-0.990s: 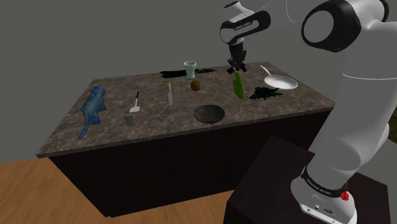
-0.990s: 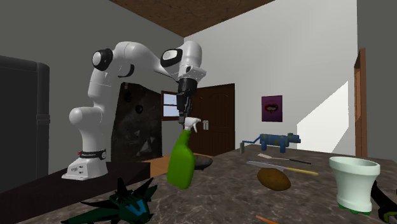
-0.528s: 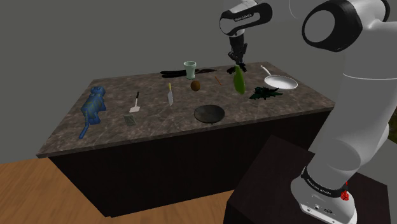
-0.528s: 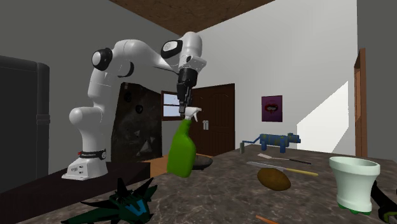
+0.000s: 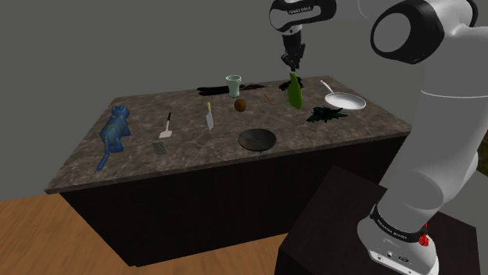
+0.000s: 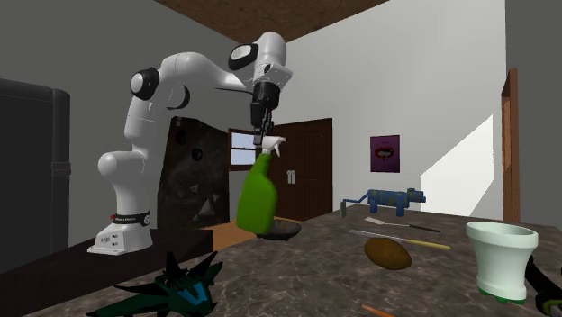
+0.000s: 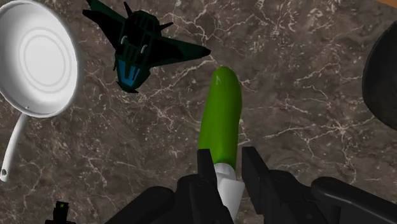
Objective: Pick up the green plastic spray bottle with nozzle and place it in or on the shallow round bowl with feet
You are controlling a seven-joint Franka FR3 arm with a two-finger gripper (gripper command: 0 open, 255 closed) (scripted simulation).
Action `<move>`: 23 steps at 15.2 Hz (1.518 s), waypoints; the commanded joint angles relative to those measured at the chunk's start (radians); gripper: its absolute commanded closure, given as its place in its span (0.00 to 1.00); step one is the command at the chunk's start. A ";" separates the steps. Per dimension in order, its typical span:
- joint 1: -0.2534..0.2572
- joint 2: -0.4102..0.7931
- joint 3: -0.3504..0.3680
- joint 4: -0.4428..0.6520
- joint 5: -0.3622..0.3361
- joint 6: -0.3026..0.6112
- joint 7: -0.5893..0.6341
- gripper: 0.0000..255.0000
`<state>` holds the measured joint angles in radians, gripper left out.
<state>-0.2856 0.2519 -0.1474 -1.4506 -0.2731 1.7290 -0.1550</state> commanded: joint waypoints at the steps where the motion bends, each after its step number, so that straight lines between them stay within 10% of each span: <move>1: 0.000 0.001 0.000 0.030 0.001 -0.029 -0.008 1.00; 23: 0.283 -0.052 0.176 0.280 -0.036 -0.452 0.338 1.00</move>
<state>-0.0149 0.1833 0.0222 -1.2162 -0.3068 1.3110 0.1730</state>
